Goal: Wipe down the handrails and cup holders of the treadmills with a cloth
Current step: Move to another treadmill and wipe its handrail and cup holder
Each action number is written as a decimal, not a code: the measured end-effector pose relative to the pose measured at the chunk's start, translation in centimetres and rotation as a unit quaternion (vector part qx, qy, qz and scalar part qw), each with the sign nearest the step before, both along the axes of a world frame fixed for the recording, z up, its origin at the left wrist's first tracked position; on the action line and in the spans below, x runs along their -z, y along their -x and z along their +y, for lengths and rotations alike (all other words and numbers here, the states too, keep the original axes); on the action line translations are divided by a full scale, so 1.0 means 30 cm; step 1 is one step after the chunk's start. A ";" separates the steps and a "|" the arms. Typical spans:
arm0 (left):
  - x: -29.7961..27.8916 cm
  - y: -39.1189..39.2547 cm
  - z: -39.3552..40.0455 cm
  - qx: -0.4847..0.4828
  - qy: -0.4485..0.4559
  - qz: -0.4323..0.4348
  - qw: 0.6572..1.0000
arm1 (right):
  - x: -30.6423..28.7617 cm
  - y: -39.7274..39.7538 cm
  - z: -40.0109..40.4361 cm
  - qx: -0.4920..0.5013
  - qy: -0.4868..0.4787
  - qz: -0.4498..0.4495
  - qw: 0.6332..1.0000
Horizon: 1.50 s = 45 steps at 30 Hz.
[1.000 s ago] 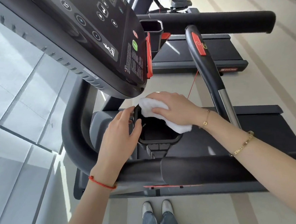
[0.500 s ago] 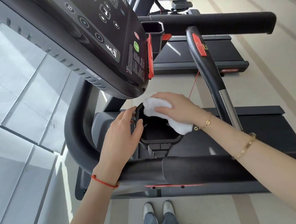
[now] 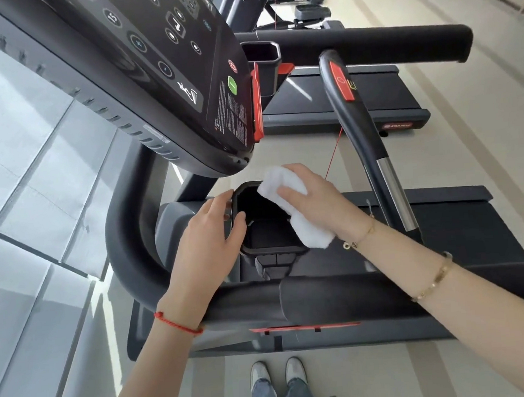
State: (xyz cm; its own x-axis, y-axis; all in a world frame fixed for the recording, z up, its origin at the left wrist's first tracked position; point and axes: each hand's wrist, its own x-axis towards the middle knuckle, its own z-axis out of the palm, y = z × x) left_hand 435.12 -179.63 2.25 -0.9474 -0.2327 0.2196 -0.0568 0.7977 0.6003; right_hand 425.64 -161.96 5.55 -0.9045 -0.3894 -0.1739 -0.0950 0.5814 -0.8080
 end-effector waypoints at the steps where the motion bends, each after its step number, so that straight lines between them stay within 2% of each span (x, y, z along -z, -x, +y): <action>1: 0.000 0.001 -0.001 -0.001 -0.001 0.000 1.000 | 0.012 -0.031 0.007 0.015 0.018 0.001 1.000; 5: -0.001 0.002 0.002 -0.001 0.001 -0.002 1.000 | 0.061 -0.167 0.040 0.052 0.098 -0.001 0.994; 8: -0.002 0.002 0.004 -0.004 0.001 -0.002 1.000 | 0.060 -0.111 0.032 0.041 0.032 0.041 0.998; 12: -0.011 -0.003 0.009 -0.007 -0.001 -0.001 1.000 | 0.027 0.038 -0.022 -0.092 -0.114 0.159 0.976; 16: -0.017 -0.004 0.012 -0.013 -0.002 0.002 1.000 | -0.003 0.126 -0.093 -0.238 -0.174 0.200 0.934; 18: -0.017 -0.003 0.011 -0.017 -0.004 -0.001 1.000 | 0.000 0.130 -0.090 -0.256 -0.178 0.199 0.929; 24: -0.014 -0.006 0.011 -0.019 -0.006 -0.002 1.000 | 0.016 0.111 0.041 -0.183 -0.147 0.135 0.963; 29: -0.018 -0.005 0.012 -0.014 -0.004 -0.007 1.000 | -0.018 0.130 -0.068 -0.248 -0.162 0.140 0.945; 31: -0.017 -0.005 0.010 -0.009 -0.005 -0.008 1.000 | -0.017 0.119 -0.061 -0.216 -0.137 0.122 0.959; 34: -0.015 -0.007 0.008 -0.009 -0.003 -0.010 1.000 | 0.009 0.061 0.000 -0.091 -0.060 0.082 0.991; 37: -0.013 -0.004 0.009 -0.009 0.007 -0.013 1.000 | 0.042 -0.019 0.020 0.004 -0.011 0.053 0.999; 40: -0.011 -0.001 0.010 -0.011 0.012 -0.015 1.000 | 0.052 -0.094 0.026 0.039 0.022 0.037 0.998; 45: -0.009 -0.008 0.000 0.001 0.005 -0.019 1.000 | 0.032 -0.156 0.091 0.047 0.040 0.071 0.996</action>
